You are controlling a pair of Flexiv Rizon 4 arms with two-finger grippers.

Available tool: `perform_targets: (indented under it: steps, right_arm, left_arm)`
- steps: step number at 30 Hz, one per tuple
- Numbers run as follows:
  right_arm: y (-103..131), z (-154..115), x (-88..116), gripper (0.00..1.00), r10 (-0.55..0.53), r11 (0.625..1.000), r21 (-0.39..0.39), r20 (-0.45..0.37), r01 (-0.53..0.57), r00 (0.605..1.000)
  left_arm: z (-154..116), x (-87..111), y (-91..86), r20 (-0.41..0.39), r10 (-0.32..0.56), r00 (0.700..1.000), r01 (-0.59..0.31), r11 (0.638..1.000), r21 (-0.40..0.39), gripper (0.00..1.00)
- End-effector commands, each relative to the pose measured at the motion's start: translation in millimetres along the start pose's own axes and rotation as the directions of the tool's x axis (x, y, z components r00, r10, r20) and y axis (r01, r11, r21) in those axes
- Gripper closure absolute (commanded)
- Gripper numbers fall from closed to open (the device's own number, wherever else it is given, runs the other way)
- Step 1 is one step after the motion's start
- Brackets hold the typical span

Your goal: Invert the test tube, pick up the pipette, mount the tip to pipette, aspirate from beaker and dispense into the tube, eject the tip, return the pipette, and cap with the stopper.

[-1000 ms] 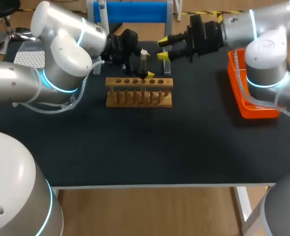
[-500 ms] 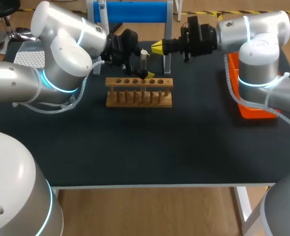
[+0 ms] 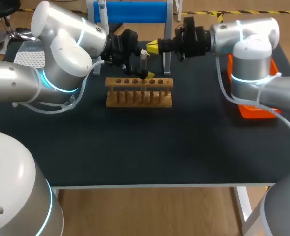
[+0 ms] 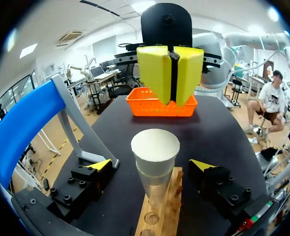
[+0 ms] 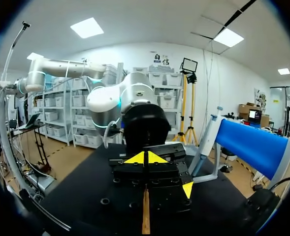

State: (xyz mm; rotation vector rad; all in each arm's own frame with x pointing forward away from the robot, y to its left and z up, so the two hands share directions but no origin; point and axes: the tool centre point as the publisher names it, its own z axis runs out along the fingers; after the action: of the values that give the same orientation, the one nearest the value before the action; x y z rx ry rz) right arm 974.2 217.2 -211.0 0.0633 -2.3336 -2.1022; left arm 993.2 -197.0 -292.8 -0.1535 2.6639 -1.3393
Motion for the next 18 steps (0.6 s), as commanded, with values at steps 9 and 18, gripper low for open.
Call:
perform_targets:
  steps: [9, 18]
  right_arm:
    - [-2.6, 8.9, -8.8, 1.0, -0.003, 1.0, 0.003, -0.021, 0.003, 1.0]
    - [-5.5, 11.9, -10.3, 1.0, 0.071, 0.997, -0.011, -0.064, -0.072, 0.995]
  left_arm:
    - [0.6, -0.8, -0.5, -0.002, -0.002, 1.0, 0.002, 1.0, -0.003, 0.0]
    - [0.6, -0.8, -0.5, -0.002, -0.002, 1.0, 0.002, 1.0, -0.003, 0.0]
